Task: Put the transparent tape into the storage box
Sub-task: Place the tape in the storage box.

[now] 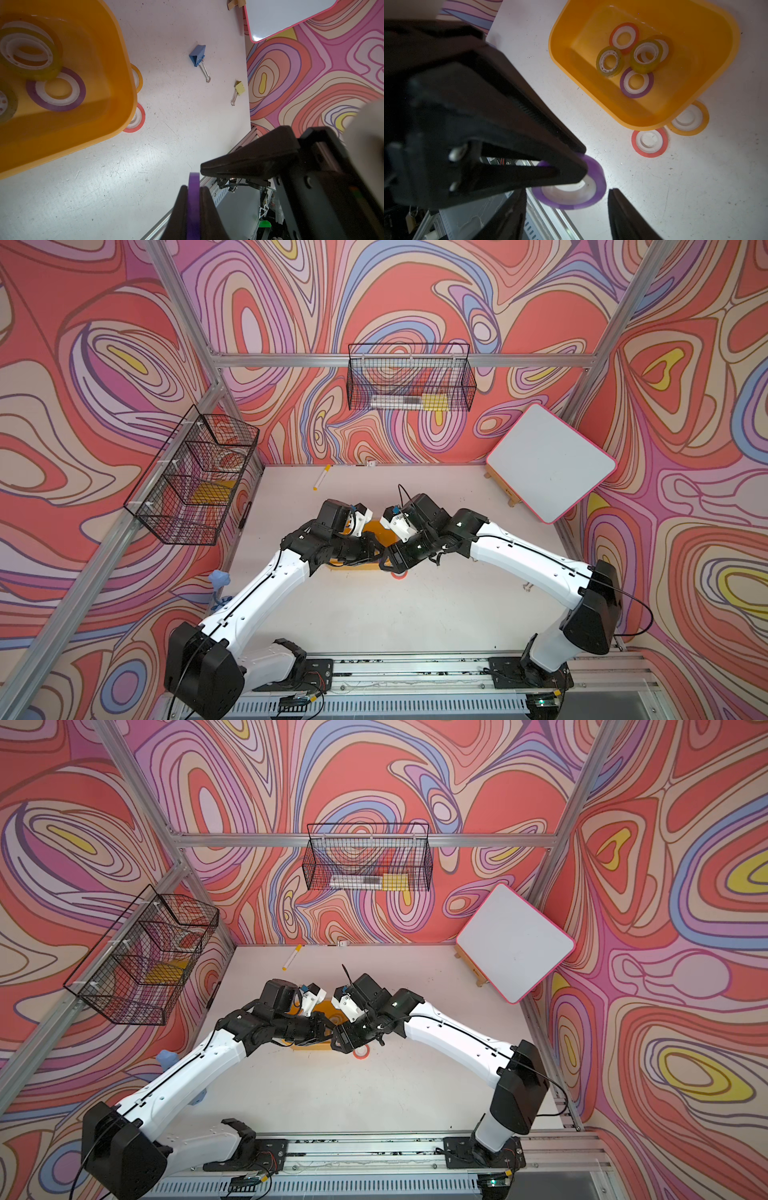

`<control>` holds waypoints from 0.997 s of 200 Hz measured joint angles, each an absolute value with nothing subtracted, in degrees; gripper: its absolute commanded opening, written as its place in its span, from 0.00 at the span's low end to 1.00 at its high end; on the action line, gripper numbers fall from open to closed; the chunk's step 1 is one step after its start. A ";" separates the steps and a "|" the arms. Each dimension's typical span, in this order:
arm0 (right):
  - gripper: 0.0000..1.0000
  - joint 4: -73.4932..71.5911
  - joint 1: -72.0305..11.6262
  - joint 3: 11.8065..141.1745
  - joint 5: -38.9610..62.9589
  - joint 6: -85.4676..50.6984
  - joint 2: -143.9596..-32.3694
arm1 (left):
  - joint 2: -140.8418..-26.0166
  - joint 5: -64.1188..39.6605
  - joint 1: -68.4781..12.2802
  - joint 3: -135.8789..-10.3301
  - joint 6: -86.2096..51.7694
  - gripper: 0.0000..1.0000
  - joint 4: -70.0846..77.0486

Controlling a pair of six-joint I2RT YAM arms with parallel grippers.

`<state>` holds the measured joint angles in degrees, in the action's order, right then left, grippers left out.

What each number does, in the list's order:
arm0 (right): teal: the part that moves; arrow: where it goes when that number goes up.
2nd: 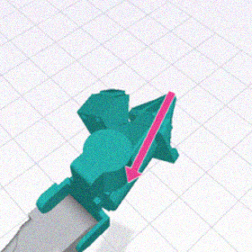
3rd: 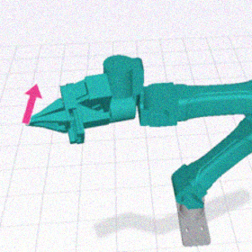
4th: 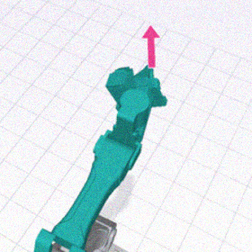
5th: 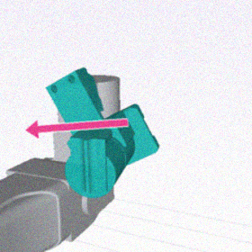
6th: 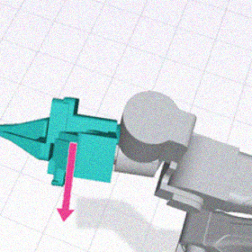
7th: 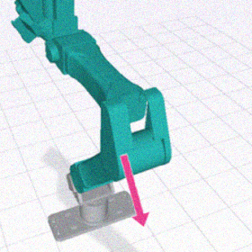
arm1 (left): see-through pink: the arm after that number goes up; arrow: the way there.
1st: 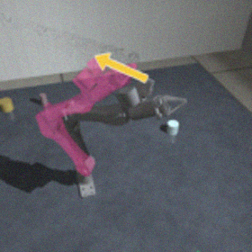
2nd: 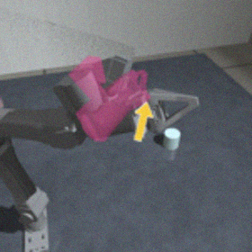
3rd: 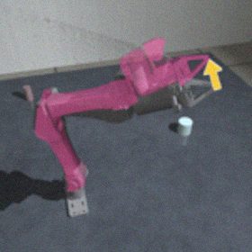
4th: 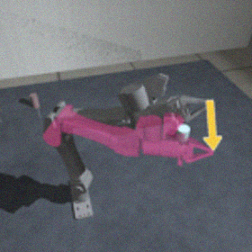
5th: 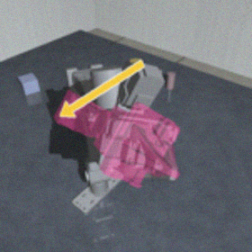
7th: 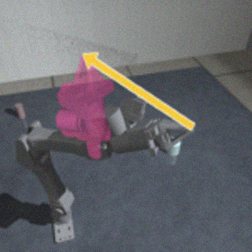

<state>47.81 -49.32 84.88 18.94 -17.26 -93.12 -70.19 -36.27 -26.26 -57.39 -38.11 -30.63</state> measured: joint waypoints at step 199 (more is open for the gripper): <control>0.70 48.29 -36.38 68.29 9.78 -23.16 -85.27 | -82.74 -19.42 -13.08 -64.31 -25.41 0.00 -34.24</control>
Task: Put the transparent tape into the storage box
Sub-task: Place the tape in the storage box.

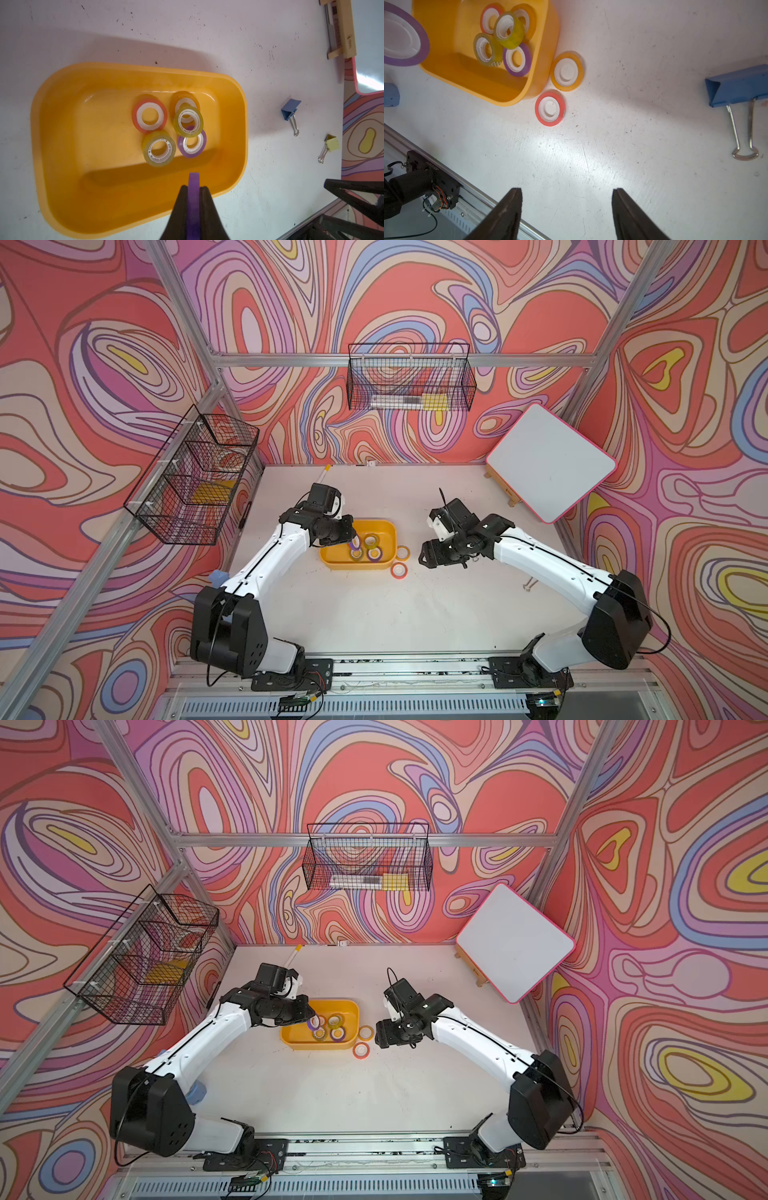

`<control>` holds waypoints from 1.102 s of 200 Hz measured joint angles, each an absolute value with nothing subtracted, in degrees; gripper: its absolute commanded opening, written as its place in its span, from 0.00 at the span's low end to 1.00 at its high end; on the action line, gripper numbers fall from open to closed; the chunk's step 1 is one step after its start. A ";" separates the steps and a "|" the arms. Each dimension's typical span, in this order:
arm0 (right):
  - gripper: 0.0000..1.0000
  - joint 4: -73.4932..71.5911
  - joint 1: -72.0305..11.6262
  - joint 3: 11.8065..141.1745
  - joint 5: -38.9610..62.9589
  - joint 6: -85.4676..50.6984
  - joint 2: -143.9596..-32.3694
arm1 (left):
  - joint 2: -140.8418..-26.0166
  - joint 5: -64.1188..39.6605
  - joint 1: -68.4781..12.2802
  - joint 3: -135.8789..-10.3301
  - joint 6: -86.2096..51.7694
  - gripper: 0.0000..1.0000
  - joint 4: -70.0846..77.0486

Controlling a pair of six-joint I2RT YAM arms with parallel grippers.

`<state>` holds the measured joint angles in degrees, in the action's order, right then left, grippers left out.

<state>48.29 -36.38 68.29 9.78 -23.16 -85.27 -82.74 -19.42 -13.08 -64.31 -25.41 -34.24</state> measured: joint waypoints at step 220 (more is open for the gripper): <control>0.70 41.12 -27.18 63.68 19.07 -18.00 -88.29 | -94.70 -24.16 -5.15 -61.41 -9.85 0.06 -21.23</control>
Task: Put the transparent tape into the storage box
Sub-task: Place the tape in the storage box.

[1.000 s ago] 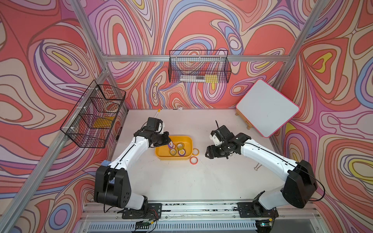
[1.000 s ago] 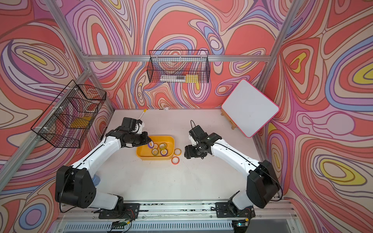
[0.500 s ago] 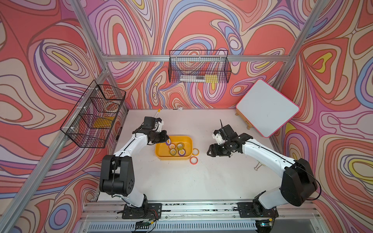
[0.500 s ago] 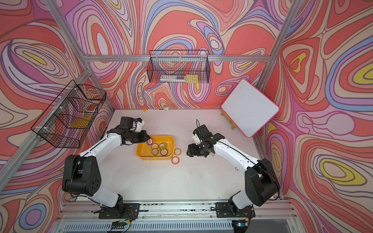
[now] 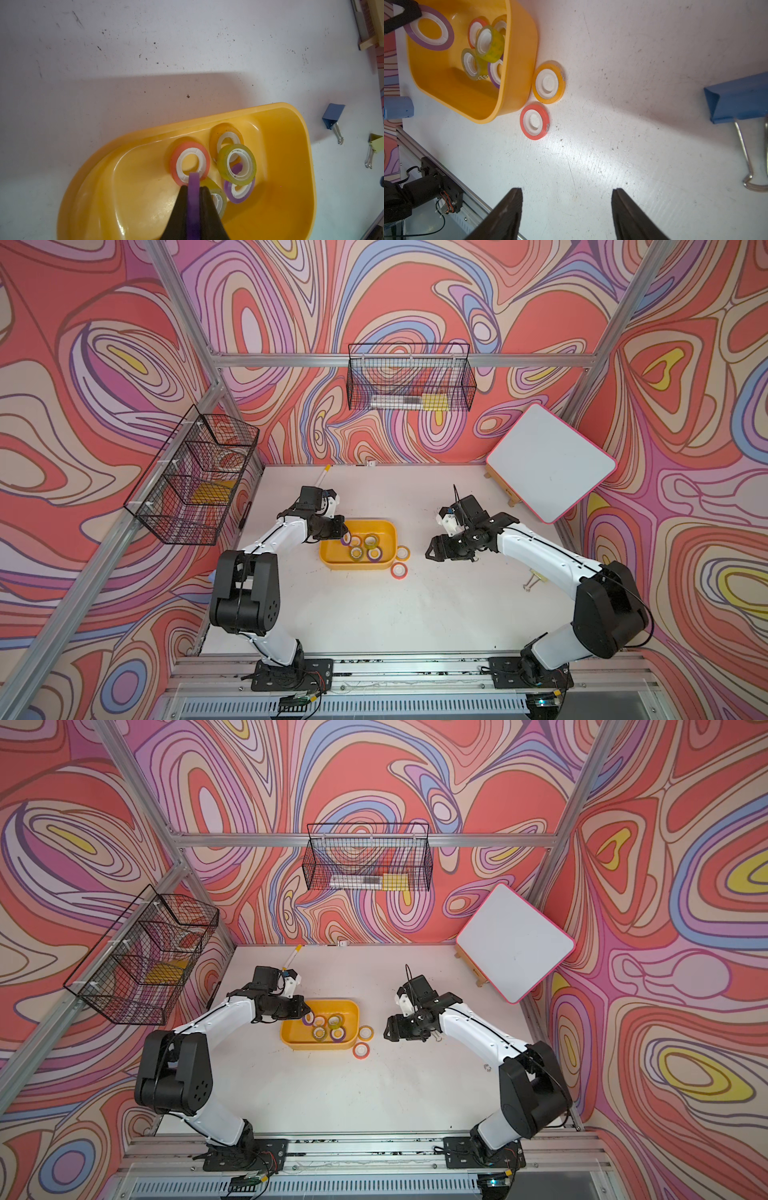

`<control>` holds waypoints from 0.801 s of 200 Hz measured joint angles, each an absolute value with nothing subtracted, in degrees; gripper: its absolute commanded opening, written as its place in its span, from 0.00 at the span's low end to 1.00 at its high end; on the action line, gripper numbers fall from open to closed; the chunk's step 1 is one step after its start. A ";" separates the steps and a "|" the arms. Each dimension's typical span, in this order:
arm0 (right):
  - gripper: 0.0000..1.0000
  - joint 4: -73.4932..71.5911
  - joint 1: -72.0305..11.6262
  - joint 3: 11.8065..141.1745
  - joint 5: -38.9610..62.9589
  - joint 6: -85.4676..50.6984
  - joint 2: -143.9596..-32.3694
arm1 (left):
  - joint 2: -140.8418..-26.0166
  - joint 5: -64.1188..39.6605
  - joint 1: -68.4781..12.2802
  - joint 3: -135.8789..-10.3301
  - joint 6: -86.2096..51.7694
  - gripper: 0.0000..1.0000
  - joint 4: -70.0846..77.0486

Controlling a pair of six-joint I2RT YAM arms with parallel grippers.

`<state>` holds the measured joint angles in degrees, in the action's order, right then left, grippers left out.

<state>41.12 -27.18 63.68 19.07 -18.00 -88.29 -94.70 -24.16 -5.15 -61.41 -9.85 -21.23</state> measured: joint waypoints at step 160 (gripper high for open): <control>0.69 41.28 -26.52 63.70 20.32 -17.65 -88.40 | -98.17 -20.78 -4.56 -60.55 -10.15 0.17 -19.64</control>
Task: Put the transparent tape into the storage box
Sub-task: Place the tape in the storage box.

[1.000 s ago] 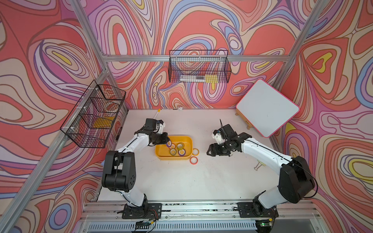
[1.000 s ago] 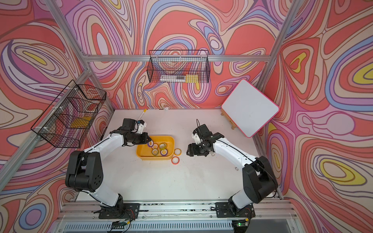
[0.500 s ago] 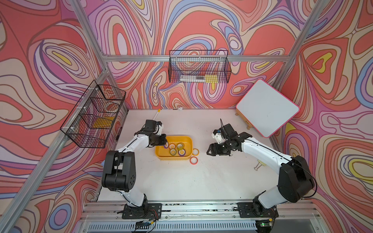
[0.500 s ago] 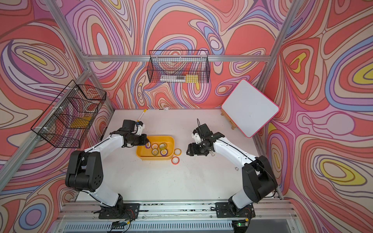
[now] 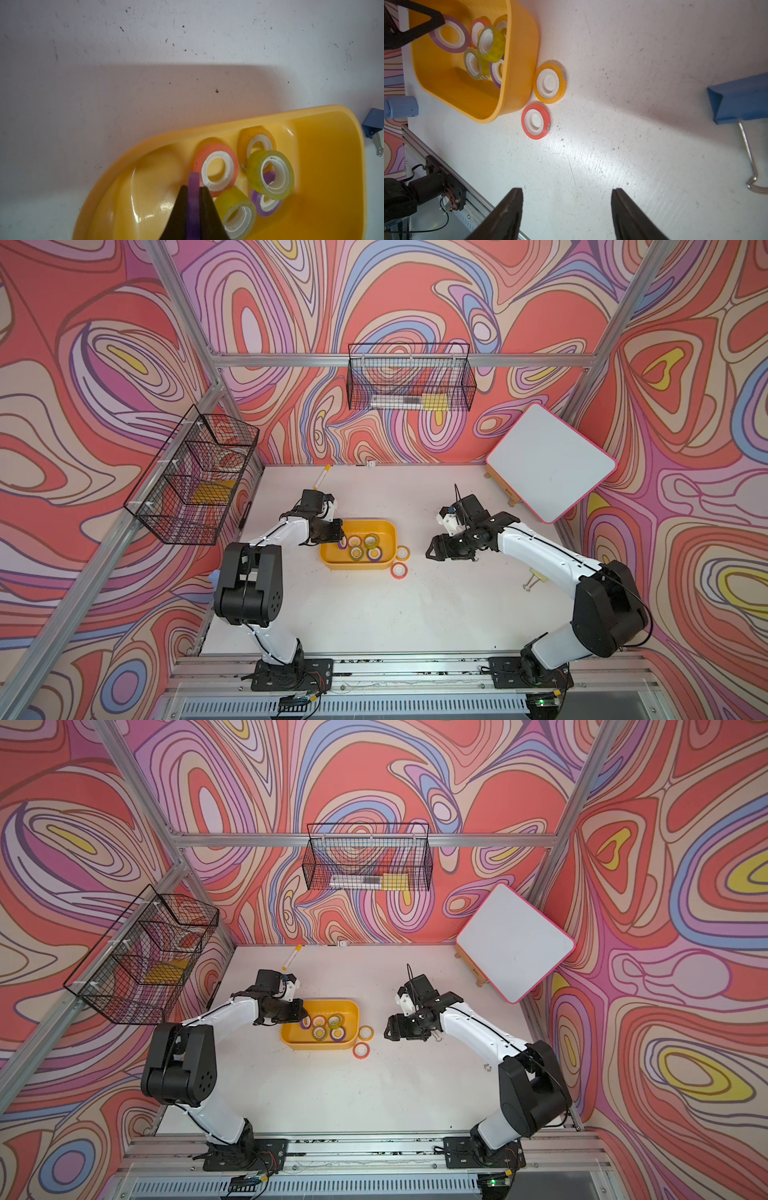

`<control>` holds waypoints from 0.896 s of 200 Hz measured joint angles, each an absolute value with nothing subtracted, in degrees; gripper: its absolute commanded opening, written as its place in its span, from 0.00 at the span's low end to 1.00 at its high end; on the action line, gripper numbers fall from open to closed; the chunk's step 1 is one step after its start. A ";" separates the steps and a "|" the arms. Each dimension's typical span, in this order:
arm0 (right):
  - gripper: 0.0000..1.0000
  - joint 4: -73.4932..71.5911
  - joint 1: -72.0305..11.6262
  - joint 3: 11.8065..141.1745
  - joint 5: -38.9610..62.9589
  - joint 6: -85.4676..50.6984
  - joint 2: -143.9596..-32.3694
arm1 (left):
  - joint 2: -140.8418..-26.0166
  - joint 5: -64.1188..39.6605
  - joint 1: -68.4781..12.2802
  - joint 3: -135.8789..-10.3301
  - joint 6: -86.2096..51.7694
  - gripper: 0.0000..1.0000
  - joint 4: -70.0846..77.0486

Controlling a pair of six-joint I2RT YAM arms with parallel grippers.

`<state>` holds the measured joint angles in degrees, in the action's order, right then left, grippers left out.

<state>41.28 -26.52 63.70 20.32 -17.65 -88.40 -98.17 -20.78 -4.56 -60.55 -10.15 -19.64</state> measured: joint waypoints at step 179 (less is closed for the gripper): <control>0.67 46.26 -26.70 67.44 15.57 -17.02 -86.94 | -77.01 -15.07 -4.54 -60.47 -11.73 0.61 -26.92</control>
